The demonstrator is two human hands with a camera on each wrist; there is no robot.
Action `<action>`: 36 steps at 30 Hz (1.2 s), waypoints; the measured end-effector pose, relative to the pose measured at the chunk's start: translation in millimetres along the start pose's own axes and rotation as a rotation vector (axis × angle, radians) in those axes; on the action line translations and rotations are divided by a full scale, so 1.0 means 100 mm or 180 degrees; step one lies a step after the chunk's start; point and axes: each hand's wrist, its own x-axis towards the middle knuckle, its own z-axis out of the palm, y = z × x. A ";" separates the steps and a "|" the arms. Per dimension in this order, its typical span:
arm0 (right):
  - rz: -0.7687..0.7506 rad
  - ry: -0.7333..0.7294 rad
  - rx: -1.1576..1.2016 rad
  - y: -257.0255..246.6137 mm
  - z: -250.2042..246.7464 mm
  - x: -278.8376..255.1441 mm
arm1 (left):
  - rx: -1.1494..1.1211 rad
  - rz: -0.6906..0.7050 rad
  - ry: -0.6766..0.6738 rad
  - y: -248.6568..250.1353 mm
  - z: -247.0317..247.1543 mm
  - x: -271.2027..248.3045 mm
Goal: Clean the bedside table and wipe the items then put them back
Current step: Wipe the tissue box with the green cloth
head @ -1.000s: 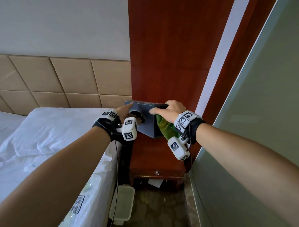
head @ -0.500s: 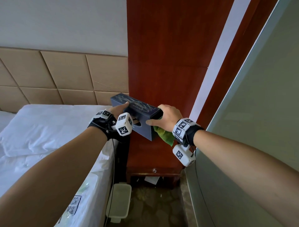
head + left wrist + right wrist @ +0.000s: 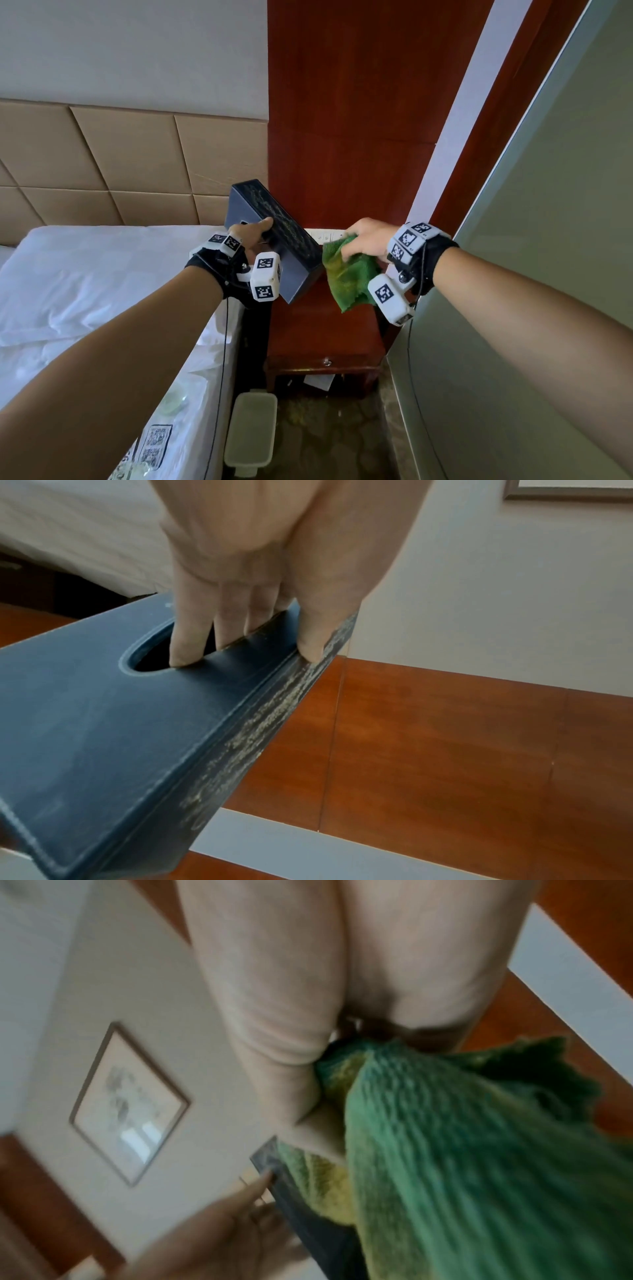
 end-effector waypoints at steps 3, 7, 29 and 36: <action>-0.0167 -0.0260 0.1572 -0.07 -0.03 -0.01 | 0.0021 -0.0126 -0.0128 0.02 -0.05 0.05; -0.0332 0.0213 0.1810 -0.04 0.02 0.08 | 0.0167 0.0078 0.0033 0.04 0.01 -0.05; -0.1014 0.1128 -0.0345 -0.37 0.61 0.06 | 0.0477 -0.0136 -0.0629 0.21 -0.41 -0.23; -0.1092 0.1966 -0.0073 -0.59 0.44 0.27 | 0.0959 0.0248 -0.0765 0.20 -0.53 -0.23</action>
